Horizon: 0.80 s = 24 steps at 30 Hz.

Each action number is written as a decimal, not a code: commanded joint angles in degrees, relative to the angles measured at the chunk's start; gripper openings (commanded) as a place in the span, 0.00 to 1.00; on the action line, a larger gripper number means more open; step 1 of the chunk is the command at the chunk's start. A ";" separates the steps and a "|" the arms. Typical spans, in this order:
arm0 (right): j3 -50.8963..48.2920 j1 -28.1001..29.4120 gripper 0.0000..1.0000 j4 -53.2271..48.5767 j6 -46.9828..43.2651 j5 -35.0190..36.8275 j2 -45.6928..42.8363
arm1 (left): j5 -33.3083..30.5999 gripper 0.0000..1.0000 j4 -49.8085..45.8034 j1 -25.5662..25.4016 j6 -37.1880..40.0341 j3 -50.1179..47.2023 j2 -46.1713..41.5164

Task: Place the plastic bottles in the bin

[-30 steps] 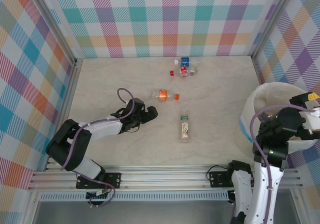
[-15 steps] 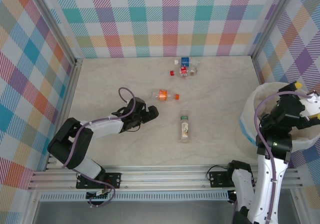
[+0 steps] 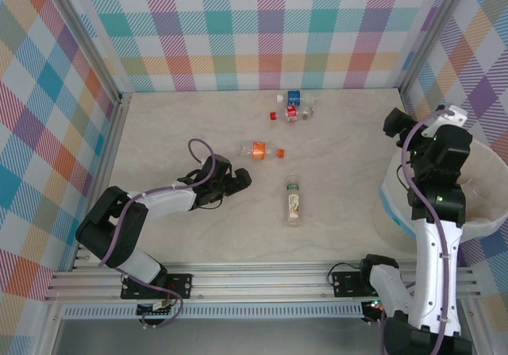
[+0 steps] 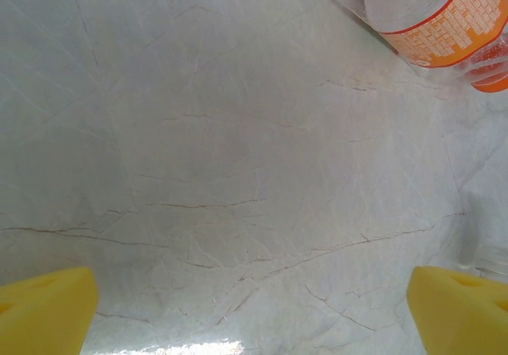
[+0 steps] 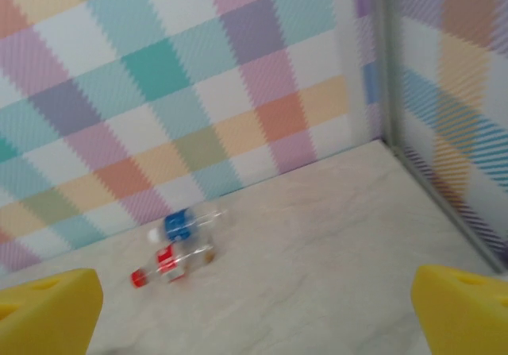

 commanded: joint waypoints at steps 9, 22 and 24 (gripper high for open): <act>1.04 20.83 1.00 -0.14 -11.88 0.24 7.45 | -2.06 1.00 -1.55 0.76 -0.40 -1.19 -2.38; -4.25 39.51 1.00 -4.00 -6.58 15.45 23.51 | -5.47 1.00 -2.39 0.77 -1.44 -3.92 -6.24; -4.96 41.52 1.00 -5.11 -2.35 16.20 26.57 | -6.13 1.00 -2.34 0.76 -1.62 -4.29 -6.74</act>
